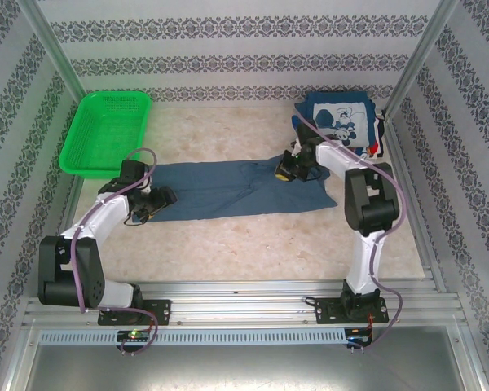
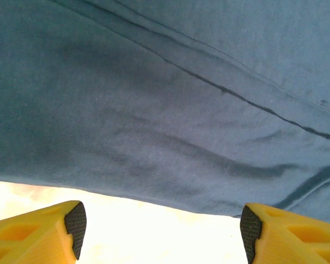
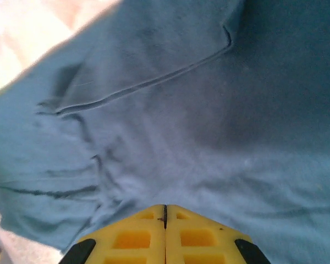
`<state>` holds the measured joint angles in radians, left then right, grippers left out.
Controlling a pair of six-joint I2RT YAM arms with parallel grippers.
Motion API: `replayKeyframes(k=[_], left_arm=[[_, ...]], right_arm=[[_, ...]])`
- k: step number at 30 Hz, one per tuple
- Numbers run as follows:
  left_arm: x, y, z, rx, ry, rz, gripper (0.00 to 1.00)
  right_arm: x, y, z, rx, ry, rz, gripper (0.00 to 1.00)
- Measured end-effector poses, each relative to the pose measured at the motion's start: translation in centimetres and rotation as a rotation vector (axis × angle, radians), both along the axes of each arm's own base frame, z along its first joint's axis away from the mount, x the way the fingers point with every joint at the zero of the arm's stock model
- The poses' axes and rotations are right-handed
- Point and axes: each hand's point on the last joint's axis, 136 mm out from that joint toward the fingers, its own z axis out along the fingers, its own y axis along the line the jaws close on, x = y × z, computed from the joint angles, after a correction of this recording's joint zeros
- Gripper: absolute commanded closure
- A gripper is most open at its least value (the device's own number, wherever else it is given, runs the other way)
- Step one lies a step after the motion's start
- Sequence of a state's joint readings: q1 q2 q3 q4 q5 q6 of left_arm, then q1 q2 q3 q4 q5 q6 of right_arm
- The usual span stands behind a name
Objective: Fold and stack the t-shirts
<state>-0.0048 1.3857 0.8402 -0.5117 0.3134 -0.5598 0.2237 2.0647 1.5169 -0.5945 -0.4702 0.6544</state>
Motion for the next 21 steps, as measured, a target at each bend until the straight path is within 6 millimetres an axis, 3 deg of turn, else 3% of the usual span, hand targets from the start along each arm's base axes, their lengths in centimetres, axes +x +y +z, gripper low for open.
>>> replayKeyframes(k=[4,14,21], left_arm=[[-0.2,-0.1,-0.1,0.001,-0.004,-0.004,0.25],[-1.1,0.0,-0.5,0.006,0.002,-0.006,0.25],[-1.5,0.2,-0.2,0.016,-0.001,-0.002,0.21]], right_arm=[[1.2,0.6,-1.5,-0.029,0.005,0.003,0.94],[7.4,0.9,0.1,-0.052,-0.107,-0.049,0.9],[7.5,0.6,-0.4,-0.048,-0.102,-0.075,0.77]])
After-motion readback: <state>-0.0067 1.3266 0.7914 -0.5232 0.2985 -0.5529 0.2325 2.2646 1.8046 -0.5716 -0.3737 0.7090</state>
